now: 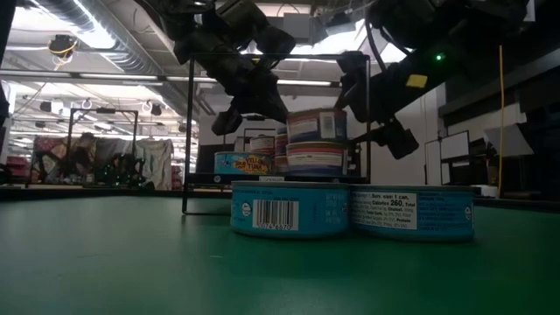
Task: Stack canned seafood by type on shelf
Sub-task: Stack the dark blue tuna can on top of the dark blue tuna can on the shelf, then stack the light blue tuna can on top of the light blue tuna can on the shelf
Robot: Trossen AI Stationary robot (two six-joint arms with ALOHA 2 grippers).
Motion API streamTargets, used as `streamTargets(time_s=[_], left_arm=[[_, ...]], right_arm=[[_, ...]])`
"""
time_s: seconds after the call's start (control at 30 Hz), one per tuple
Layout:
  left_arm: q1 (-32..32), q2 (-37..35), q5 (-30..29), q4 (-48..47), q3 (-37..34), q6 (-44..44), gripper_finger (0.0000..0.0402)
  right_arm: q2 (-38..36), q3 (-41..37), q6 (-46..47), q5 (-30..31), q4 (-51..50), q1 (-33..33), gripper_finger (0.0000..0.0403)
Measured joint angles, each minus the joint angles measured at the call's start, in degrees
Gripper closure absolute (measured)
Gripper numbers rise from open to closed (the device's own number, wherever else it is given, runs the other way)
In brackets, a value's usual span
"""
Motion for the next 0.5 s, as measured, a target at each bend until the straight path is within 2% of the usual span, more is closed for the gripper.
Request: streamTargets(time_s=[0.2,0.5], left_arm=[[0.02,0.0,-0.18,0.12,0.04,3.03,0.0384],[0.12,0.02,0.1,2.01,0.07,4.33,0.0287]], right_arm=[[0.0,0.0,0.0,-0.37,0.02,0.0,0.0123],[0.0,0.0,0.03,-0.35,0.06,0.07,0.0123]])
